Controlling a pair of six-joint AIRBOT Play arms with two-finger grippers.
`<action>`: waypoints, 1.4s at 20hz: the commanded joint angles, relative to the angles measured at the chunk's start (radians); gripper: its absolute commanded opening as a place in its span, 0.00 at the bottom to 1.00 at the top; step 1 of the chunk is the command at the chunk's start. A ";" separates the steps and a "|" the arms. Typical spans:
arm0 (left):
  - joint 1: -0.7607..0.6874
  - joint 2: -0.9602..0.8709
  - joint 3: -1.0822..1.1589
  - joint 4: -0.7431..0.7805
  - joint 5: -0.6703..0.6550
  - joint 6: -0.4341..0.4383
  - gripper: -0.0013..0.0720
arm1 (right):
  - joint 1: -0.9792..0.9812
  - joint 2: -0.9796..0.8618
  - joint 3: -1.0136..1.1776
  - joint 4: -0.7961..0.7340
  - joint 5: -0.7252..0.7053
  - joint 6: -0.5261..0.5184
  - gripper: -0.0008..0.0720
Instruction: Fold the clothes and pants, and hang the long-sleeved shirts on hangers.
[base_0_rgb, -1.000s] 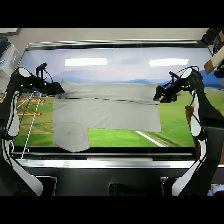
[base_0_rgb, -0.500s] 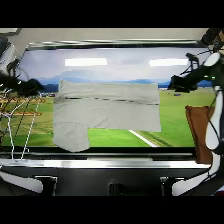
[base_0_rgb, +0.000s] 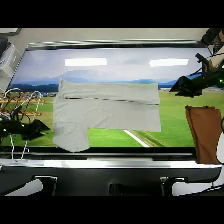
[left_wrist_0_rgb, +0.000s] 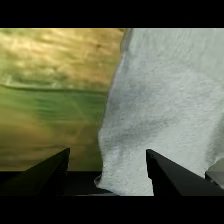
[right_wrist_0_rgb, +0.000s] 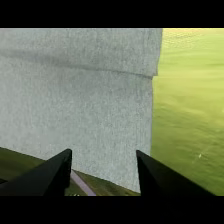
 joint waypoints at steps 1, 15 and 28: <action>0.008 0.029 -0.139 -0.004 0.049 0.016 0.77 | -0.002 0.009 -0.009 0.068 0.037 0.021 0.68; 0.008 0.006 -0.210 -0.190 0.107 0.061 0.04 | -0.058 0.013 -0.046 0.082 0.106 -0.021 0.68; 0.008 0.006 -0.210 -0.191 0.100 0.061 0.04 | -0.157 0.013 -0.693 0.120 -0.152 -0.153 0.68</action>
